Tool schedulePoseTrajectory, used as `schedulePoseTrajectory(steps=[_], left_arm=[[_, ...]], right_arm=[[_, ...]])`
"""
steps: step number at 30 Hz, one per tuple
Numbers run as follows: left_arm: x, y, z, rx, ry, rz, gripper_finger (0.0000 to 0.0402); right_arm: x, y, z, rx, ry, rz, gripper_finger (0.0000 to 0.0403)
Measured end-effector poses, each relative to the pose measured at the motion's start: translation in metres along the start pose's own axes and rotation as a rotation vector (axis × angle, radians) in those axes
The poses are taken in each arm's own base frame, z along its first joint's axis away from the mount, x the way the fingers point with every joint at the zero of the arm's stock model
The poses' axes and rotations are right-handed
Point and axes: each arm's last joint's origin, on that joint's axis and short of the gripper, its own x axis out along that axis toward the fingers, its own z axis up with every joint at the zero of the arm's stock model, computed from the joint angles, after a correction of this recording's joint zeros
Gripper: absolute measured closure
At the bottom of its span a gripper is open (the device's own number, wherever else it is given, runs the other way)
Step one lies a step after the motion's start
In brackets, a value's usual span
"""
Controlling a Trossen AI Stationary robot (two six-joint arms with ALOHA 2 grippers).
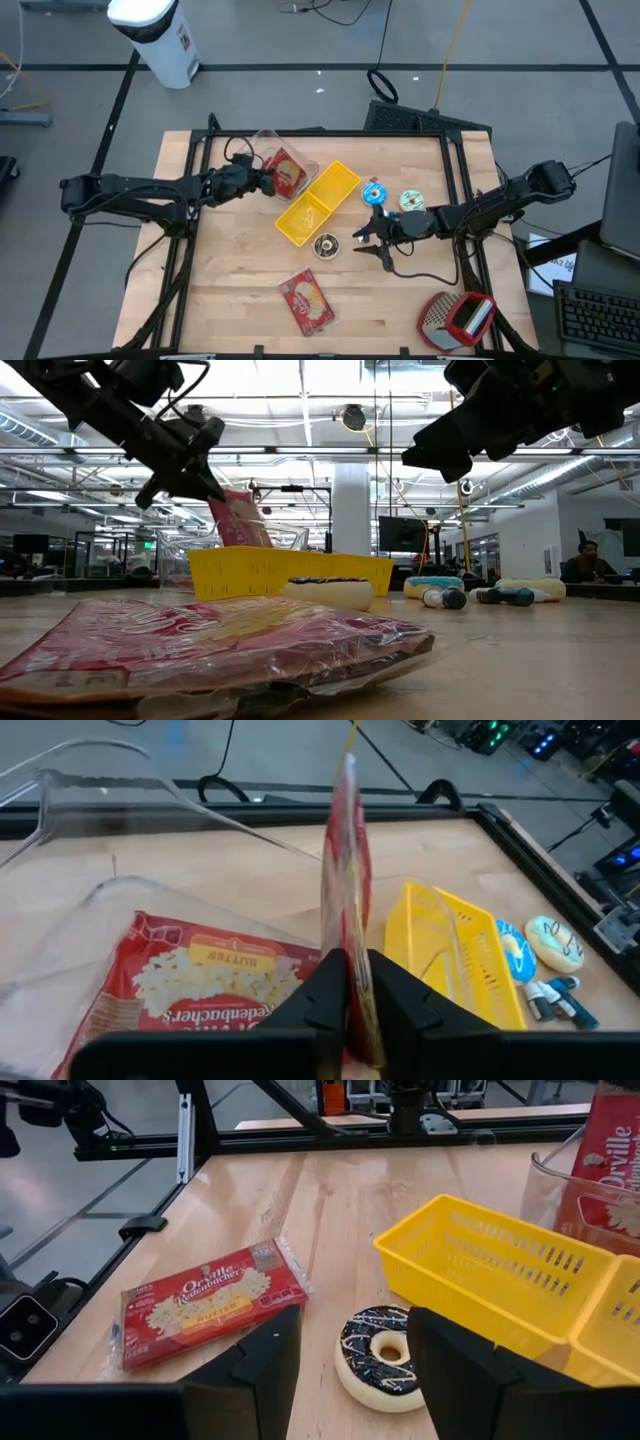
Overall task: Pick & Place Food Item
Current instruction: Put the right red popcorn bag into the transparent bin
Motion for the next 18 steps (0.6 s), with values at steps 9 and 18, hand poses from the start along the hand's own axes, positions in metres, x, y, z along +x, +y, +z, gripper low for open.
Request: schedulePoseTrajectory(steps=[9, 18], left_arm=[[-0.0003, 0.0069, -0.0036, 0.055, -0.002, 0.105, 0.0302], [0.0012, 0.0103, -0.0008, 0.159, -0.015, 0.137, 0.0189]], right_arm=[[0.0000, 0.0000, 0.0001, 0.000, -0.001, 0.000, 0.0232], [0.0000, 0.0000, 0.0001, 0.000, -0.001, 0.000, 0.0232]])
